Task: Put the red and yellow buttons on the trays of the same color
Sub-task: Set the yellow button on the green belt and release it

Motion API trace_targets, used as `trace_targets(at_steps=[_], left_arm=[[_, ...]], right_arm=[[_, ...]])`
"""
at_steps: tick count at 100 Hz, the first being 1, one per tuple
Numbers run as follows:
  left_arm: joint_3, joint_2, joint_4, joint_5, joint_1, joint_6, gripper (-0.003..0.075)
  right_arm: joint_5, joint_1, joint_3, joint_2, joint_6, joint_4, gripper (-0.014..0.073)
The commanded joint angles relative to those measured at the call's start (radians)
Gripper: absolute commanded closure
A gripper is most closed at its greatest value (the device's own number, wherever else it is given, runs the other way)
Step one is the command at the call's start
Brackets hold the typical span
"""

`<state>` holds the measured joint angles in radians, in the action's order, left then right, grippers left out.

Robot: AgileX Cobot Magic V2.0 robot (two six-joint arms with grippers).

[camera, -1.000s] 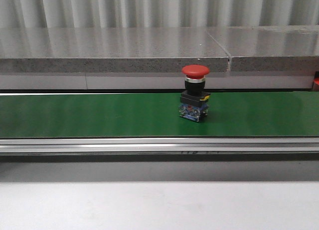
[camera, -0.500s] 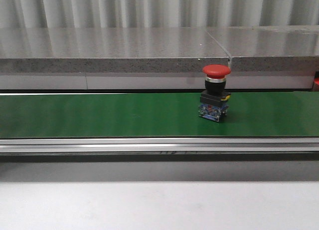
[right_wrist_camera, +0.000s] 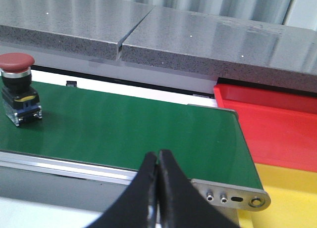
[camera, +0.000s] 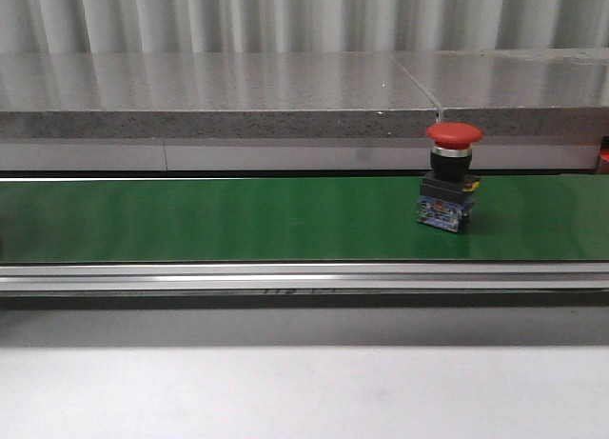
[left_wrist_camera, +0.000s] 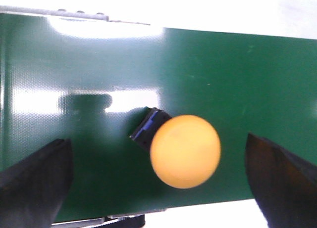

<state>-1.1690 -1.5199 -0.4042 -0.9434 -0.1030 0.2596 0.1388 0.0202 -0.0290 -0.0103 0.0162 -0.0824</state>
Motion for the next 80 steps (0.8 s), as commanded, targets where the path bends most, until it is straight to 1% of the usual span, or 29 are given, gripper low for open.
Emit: trace_targets(at_steps=[1, 21, 33, 45, 63, 72, 77, 80], left_arm=[[-0.036, 0.081, -0.03, 0.005, 0.023, 0.014, 0.0057], [-0.033, 0.213, -0.03, 0.023, 0.057, 0.047, 0.0057], [-0.003, 0.326, -0.03, 0.088, 0.09, 0.069, 0.0057], [0.072, 0.459, -0.028, 0.176, 0.113, 0.075, 0.0057], [0.211, 0.657, -0.024, 0.257, 0.117, 0.081, 0.0061], [0.295, 0.748, -0.024, 0.293, 0.117, 0.108, 0.0091], [0.342, 0.798, -0.024, 0.315, 0.117, 0.117, 0.0126], [0.375, 0.826, -0.024, 0.333, 0.117, 0.119, 0.016]], right_arm=[[-0.079, 0.0, 0.007, -0.016, -0.004, -0.01, 0.0662], [-0.079, 0.0, 0.007, -0.016, -0.004, -0.01, 0.0662], [-0.079, 0.0, 0.007, -0.016, -0.004, -0.01, 0.0662], [-0.08, 0.0, 0.007, -0.016, -0.004, -0.01, 0.0662], [-0.08, 0.0, 0.007, -0.016, -0.004, -0.01, 0.0662], [-0.08, 0.0, 0.007, -0.016, -0.004, -0.01, 0.0662], [-0.08, 0.0, 0.007, -0.016, -0.004, -0.01, 0.0662], [-0.082, 0.0, 0.007, -0.016, -0.004, -0.012, 0.0662]])
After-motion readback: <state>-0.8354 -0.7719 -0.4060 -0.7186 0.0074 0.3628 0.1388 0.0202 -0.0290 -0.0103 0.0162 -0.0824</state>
